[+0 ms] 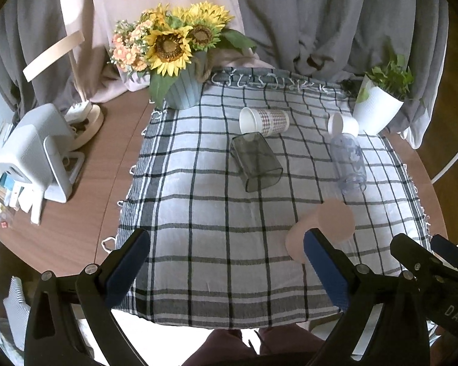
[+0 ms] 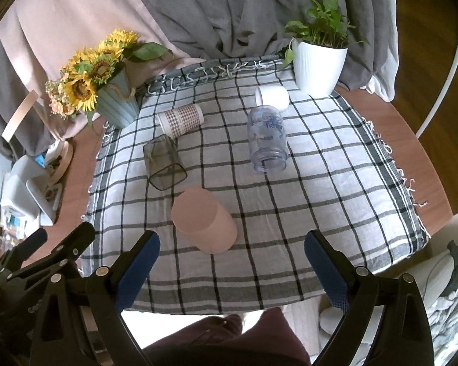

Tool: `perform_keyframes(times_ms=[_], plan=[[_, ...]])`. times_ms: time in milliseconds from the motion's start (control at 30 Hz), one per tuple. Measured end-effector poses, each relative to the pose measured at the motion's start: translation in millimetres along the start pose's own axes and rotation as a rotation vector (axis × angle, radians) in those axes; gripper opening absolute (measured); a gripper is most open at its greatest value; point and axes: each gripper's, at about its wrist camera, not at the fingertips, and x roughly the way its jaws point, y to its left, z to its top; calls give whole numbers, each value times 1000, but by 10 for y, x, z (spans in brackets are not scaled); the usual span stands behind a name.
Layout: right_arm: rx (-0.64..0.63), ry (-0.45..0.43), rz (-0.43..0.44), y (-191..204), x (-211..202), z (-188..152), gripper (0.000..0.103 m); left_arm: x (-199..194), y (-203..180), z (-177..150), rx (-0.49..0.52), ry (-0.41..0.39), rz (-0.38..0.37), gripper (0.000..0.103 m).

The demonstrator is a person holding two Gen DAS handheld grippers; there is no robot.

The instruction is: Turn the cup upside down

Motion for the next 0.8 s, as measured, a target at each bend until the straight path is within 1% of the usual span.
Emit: perform_keyframes(times_ms=[367, 600, 800], plan=[[2, 5, 0, 35, 10, -3, 96, 20, 21, 14, -2, 6, -18, 102], [-1, 18, 0, 75, 51, -15, 96, 47, 58, 4, -15, 13, -13, 102], [0, 20, 1, 77, 67, -24, 96, 47, 64, 9, -12, 2, -9, 102]])
